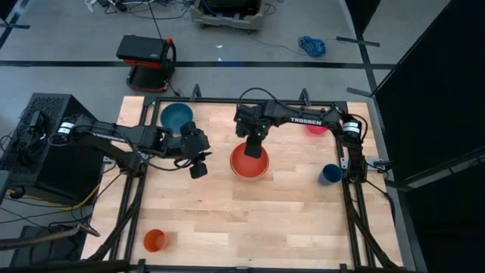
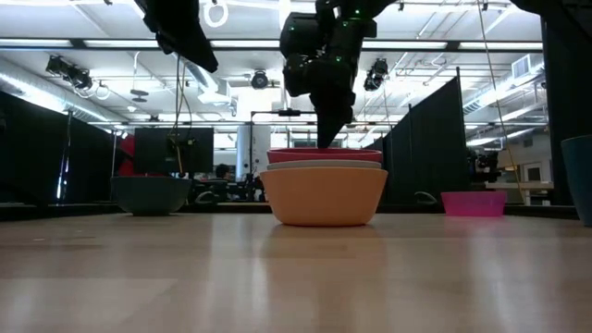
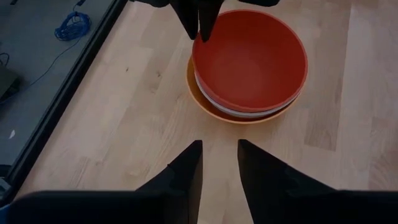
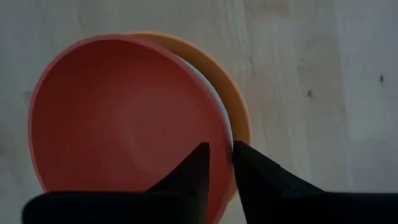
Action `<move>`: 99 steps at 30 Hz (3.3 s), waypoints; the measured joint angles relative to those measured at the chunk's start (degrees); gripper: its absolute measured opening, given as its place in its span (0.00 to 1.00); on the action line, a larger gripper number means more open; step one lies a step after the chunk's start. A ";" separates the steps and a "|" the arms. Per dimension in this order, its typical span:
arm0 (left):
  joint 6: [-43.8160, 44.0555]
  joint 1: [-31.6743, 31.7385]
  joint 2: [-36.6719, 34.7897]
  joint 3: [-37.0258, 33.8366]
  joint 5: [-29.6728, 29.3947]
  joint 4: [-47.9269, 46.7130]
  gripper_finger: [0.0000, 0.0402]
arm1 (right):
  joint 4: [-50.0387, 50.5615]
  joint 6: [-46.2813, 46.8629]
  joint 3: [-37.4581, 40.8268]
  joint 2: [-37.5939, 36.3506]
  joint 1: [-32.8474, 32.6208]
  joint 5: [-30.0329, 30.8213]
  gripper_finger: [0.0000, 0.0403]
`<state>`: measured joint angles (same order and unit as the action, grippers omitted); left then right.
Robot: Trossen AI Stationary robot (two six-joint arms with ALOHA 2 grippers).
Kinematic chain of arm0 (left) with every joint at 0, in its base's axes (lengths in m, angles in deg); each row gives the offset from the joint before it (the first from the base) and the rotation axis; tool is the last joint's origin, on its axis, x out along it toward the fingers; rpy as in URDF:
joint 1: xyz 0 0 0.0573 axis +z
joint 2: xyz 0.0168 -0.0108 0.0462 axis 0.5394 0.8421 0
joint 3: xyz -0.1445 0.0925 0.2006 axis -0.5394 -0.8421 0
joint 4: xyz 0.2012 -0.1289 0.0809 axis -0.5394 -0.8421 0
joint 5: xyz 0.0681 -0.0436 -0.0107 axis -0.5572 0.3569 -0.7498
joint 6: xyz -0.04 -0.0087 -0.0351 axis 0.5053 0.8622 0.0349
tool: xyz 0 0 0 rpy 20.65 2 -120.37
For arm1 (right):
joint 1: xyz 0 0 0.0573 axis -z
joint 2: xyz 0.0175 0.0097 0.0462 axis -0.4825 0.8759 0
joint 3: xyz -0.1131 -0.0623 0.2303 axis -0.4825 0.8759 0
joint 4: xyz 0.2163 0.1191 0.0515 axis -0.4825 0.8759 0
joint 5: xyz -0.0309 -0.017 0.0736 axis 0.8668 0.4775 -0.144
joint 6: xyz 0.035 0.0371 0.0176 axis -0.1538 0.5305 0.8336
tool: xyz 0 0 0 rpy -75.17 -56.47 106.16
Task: Nest bowls inside each other
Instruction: Stack the orange bowl on the white bowl, then stack the blue bowl on the orange bowl
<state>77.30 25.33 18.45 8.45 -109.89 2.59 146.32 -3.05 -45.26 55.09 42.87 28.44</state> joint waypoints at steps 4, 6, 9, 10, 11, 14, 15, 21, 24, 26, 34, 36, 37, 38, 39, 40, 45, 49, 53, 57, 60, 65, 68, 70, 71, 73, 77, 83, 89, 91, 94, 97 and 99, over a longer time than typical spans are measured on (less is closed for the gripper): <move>0.02 0.02 0.00 0.00 0.02 0.04 0.24 | 0.00 0.00 0.00 0.00 0.47 1.97 0.09; 0.02 0.01 0.00 0.00 0.02 0.04 0.24 | 0.00 0.01 0.00 0.00 0.64 2.62 0.09; 0.02 0.00 0.00 0.00 0.00 0.05 0.24 | 0.00 -0.02 0.00 0.00 0.72 2.60 0.10; 0.02 0.00 0.00 0.00 0.00 0.05 0.24 | 0.00 -0.04 0.00 0.00 0.72 2.57 0.10; 0.02 0.00 0.00 0.00 0.00 0.05 0.24 | 0.00 -0.07 0.00 0.00 0.72 2.54 0.09; 0.02 0.01 0.00 0.00 0.01 0.05 0.24 | 0.01 -0.14 0.00 -0.01 0.72 2.46 0.07; 0.02 0.01 0.00 0.00 0.01 0.05 0.24 | 0.01 -0.16 0.00 -0.01 0.72 2.43 0.06; 0.02 0.02 0.00 0.00 0.02 0.06 0.23 | 0.02 -0.31 0.00 -0.02 0.72 2.26 0.03; 0.02 0.01 0.00 0.00 0.01 0.07 0.23 | 0.02 -0.37 0.00 -0.02 0.72 2.14 0.01; 0.02 0.00 0.00 0.00 0.02 0.07 0.24 | 0.02 -0.39 0.00 -0.02 0.72 1.98 0.01; 1.07 0.02 0.00 -0.04 -7.78 -3.75 0.21 | -0.92 -1.75 0.07 -4.18 0.60 2.60 0.00; 1.69 0.04 0.00 -0.04 -9.40 -4.76 0.20 | -3.44 -1.86 0.44 -6.91 0.32 2.59 0.00; 1.73 0.04 0.00 -0.04 -9.50 -4.90 0.19 | -5.74 -1.89 0.97 -8.56 0.20 2.38 0.00; 1.80 0.06 0.00 -0.04 -9.65 -4.95 0.18 | -7.97 -1.88 1.68 -10.23 0.05 1.92 0.00; 2.16 0.25 0.00 -0.05 -10.11 -5.34 0.18 | -10.27 -1.52 3.56 -12.17 -0.26 1.55 0.00; 2.56 0.46 -0.01 -0.05 -10.62 -5.76 0.18 | -12.48 -1.02 5.77 -14.15 -0.62 1.25 0.00; 4.58 1.51 -0.03 -0.07 -13.18 -7.90 0.16 | -23.53 1.45 16.82 -24.08 -2.43 -0.29 0.00; 6.18 2.35 -0.05 -0.09 -15.24 -9.61 0.14 | -32.37 3.43 25.66 -32.01 -3.88 -1.52 0.00; 7.79 3.19 -0.06 -0.11 -17.29 -11.32 0.13 | -41.20 5.40 34.49 -39.95 -5.33 -2.75 0.00; 9.71 6.04 -0.15 -1.17 -17.23 -12.73 0.12 | -46.38 6.20 39.99 -46.90 -7.39 -2.08 0.00; 10.27 9.26 -0.15 -3.15 -14.44 -12.09 0.13 | -47.41 6.17 40.76 -50.52 -9.15 -2.09 0.00; 10.42 15.83 -0.15 -8.35 -9.96 -7.51 0.14 | -47.37 5.84 40.76 -53.70 -12.38 -1.67 0.00; 10.33 20.02 -0.15 -10.28 -9.11 -5.91 0.14 | -47.11 5.42 40.76 -54.16 -13.83 -1.76 0.00; 9.38 22.01 -0.14 -10.52 -7.29 -5.78 0.18 | -46.73 5.12 40.76 -54.16 -14.10 -1.76 0.00; 8.89 22.99 -0.14 -10.62 -6.34 -5.75 0.20 | -46.53 5.01 40.76 -54.16 -14.18 -1.75 0.00; 7.90 24.94 -0.13 -10.82 -4.42 -5.68 0.24 | -46.14 4.79 40.76 -54.16 -14.33 -1.74 0.00; 5.94 28.85 -0.12 -11.21 -0.59 -5.53 0.33 | -45.35 4.36 40.76 -54.16 -14.63 -1.72 0.00; 2.99 34.71 -0.09 -11.80 5.15 -5.32 0.46 | -44.17 3.71 40.76 -54.16 -15.09 -1.69 0.00; 1.42 36.93 0.34 -11.87 7.68 -5.43 0.65 | -43.93 3.08 40.76 -54.16 -15.15 -1.68 0.00; 1.42 37.56 1.31 -11.87 8.28 -6.23 0.70 | -43.91 3.08 40.76 -54.16 -15.15 -1.68 0.00; 1.20 38.74 3.99 -11.85 8.47 -7.38 0.75 | -43.63 3.08 40.76 -54.14 -15.15 -1.68 0.00; 0.17 39.61 7.32 -11.85 8.46 -7.55 0.78 | -43.19 3.09 40.76 -54.14 -15.15 -1.68 0.00; -0.20 40.13 8.96 -11.84 8.44 -7.47 0.75 | -42.66 3.13 40.76 -54.14 -15.15 -1.68 0.00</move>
<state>77.10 65.46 27.41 -3.40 -101.45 -4.88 103.65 0.08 -4.49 0.96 27.72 26.76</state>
